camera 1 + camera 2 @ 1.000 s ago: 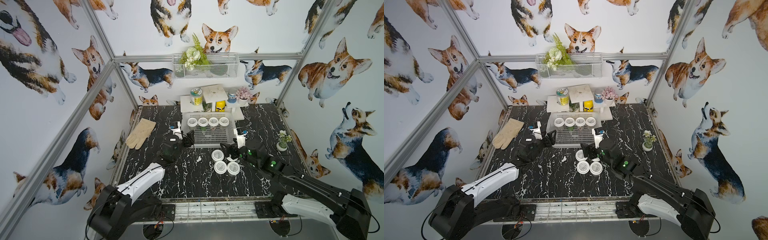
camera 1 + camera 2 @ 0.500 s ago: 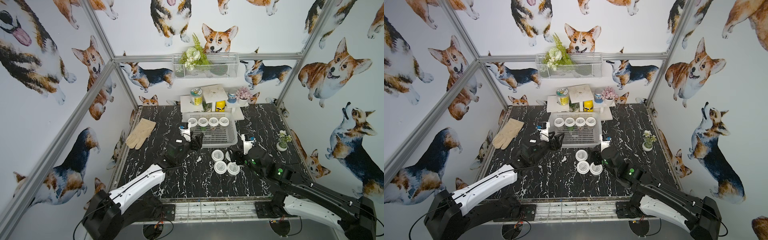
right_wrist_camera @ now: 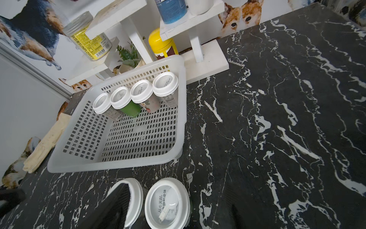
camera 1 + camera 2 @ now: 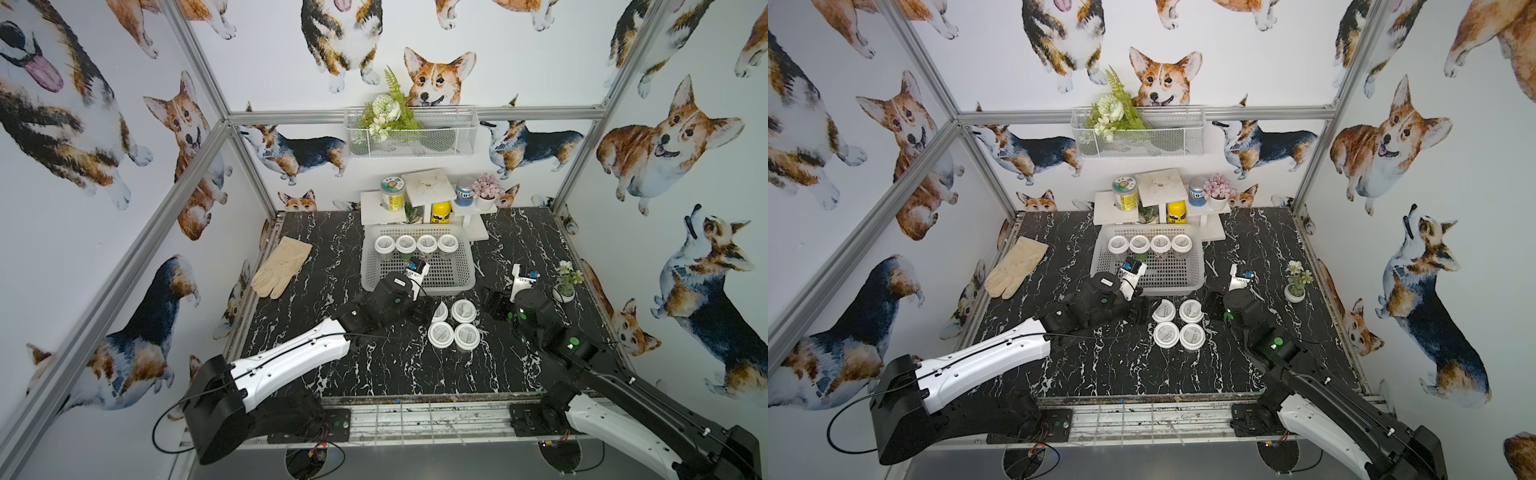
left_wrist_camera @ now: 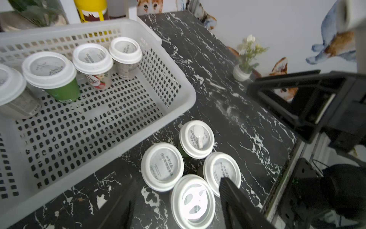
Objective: Put the yogurt in the basket
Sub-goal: Pick up the yogurt from the center of the board.
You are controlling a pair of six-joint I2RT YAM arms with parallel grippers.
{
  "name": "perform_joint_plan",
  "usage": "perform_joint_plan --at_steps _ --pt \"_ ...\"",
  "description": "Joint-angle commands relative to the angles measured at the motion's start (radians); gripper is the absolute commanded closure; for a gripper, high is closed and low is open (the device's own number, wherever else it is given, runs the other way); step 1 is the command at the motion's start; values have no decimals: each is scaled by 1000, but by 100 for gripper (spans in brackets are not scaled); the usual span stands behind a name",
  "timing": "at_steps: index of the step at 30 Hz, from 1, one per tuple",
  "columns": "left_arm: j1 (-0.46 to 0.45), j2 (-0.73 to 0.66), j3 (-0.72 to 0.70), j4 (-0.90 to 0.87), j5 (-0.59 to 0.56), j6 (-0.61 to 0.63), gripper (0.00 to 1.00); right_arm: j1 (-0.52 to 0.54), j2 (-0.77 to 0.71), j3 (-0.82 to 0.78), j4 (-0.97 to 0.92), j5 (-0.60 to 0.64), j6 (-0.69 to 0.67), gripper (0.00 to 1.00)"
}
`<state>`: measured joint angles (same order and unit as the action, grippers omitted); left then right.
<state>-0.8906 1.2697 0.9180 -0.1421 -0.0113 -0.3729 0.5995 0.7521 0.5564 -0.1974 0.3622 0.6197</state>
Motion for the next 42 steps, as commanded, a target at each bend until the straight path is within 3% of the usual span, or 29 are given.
perform_joint_plan --at_steps 1,10,42 --pt "-41 52 57 -145 -1 13 28 -21 -14 -7 -2 -36 23 19" --pt "-142 144 99 -251 -37 -53 28 -27 -24 -15 4 -49 20 19" --pt "-189 300 203 -380 -107 -127 23 -26 -30 -19 13 -69 12 20"
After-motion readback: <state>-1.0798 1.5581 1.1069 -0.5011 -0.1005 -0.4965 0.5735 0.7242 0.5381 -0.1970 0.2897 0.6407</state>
